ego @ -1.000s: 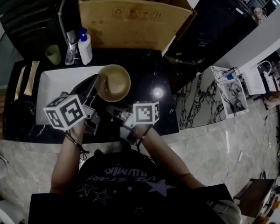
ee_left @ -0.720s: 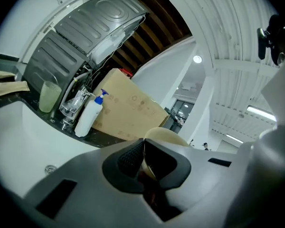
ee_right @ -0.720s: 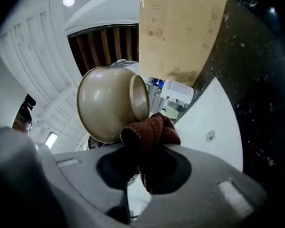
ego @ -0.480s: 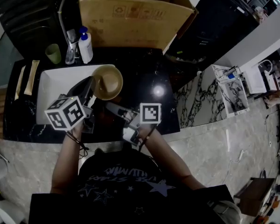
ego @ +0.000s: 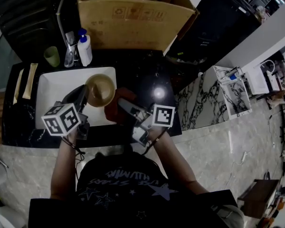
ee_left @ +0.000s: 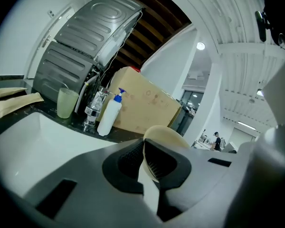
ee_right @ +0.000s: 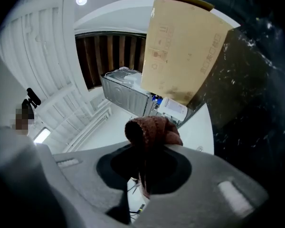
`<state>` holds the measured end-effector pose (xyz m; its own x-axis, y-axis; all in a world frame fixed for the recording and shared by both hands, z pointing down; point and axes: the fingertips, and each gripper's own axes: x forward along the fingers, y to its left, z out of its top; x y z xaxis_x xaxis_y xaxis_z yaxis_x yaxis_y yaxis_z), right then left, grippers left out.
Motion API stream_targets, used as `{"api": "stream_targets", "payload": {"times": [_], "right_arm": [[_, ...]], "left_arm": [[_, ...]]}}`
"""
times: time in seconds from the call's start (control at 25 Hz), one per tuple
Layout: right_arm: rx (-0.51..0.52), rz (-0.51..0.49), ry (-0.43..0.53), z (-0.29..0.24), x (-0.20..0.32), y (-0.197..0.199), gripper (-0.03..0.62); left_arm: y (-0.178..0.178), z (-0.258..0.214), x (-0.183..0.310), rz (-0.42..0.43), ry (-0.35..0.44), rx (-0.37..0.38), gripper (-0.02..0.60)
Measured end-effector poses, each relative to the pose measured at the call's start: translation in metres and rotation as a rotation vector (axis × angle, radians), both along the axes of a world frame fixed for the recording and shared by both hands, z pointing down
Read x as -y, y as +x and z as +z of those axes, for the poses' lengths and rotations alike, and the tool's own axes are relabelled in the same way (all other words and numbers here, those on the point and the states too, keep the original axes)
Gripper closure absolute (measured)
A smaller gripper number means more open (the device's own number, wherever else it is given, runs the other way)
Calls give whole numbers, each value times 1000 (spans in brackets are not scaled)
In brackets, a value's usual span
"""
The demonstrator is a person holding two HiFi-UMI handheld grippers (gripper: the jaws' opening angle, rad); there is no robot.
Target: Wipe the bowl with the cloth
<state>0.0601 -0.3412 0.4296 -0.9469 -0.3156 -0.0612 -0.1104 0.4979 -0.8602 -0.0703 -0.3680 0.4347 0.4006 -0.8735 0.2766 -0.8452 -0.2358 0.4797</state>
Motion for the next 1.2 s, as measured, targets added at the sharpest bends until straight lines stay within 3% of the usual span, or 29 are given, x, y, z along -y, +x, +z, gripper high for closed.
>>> {"api": "stream_targets", "payload": {"times": [0.16,0.36,0.56,0.84,0.96,1.2], "right_arm": [[-65,4,103,-10,12,5,545],[-121,-22,185,-18,21,7,545],[-155,-188,271,-25,14,-3,545],[-167,-417,332,-20,-12,-22,545],[-131,-480,299,-16,-19,-29,545],[-40,-569,226,-4,-35,-38,545]], "left_arm": [[9,1,-6,89,2,4,565],[24,-9,-18,244,65,55,565],[43,-14,-35,451,93,81,565],[78,-16,-65,734,171,217,563],[90,-22,-75,804,214,197,565],[103,-49,-85,860,308,64,565]]}}
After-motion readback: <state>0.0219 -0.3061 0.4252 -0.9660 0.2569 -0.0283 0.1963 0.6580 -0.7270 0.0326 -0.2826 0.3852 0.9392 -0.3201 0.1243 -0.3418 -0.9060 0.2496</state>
